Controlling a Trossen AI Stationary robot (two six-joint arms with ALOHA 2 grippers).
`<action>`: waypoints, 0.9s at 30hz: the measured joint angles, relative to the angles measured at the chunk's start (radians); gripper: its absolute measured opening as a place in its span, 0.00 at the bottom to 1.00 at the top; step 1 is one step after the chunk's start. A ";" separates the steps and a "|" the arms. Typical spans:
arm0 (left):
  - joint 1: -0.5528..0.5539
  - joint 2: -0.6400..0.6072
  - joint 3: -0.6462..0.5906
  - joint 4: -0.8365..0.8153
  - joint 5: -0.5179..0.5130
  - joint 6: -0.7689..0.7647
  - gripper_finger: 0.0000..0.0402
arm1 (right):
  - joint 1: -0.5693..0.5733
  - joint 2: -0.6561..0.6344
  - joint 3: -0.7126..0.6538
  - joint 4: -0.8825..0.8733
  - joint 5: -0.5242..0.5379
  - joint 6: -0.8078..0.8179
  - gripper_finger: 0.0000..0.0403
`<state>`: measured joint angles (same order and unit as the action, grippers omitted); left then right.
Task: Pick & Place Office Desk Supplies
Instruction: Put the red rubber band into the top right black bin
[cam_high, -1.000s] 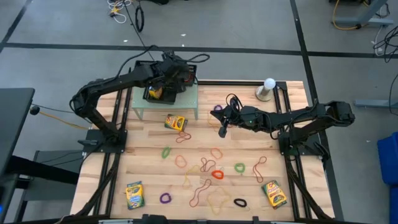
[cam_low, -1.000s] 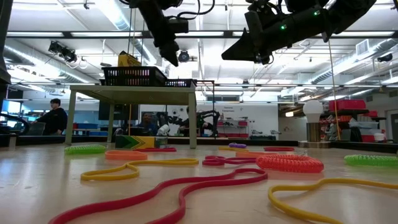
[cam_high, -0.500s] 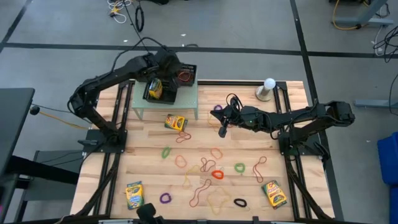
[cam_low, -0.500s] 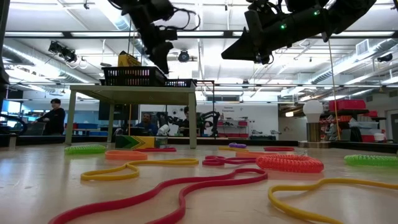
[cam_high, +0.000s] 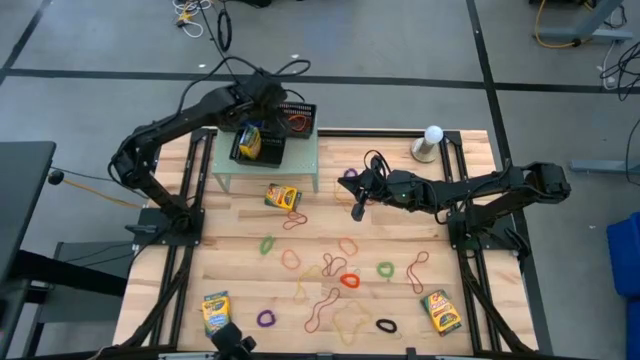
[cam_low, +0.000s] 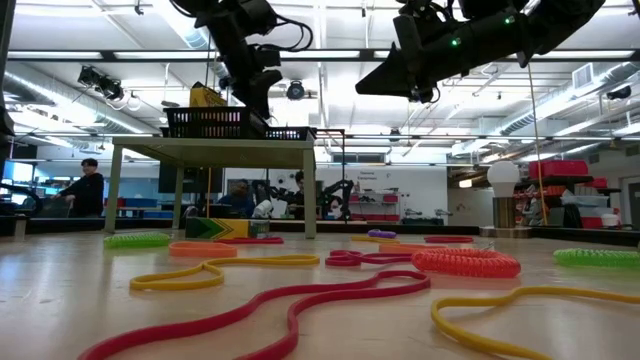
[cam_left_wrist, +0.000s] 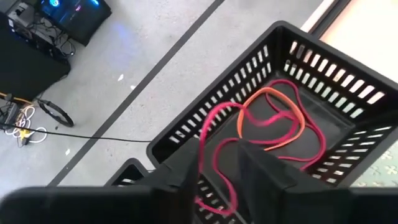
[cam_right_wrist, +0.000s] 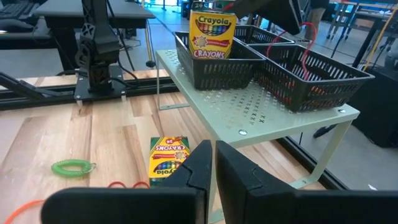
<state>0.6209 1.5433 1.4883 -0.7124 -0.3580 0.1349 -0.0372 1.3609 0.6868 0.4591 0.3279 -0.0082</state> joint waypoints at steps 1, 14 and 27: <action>-0.001 0.000 0.000 0.000 0.000 0.001 0.33 | 0.000 0.000 0.000 0.000 0.000 0.000 0.07; -0.106 0.000 0.066 0.014 -0.181 0.200 0.55 | 0.000 0.000 0.000 -0.001 -0.003 0.000 0.07; -0.189 0.046 0.064 -0.044 -0.369 0.464 0.14 | 0.000 0.000 0.000 -0.001 -0.008 0.000 0.07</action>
<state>0.4316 1.5889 1.5528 -0.7566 -0.7268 0.5987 -0.0372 1.3609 0.6868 0.4581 0.3202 -0.0084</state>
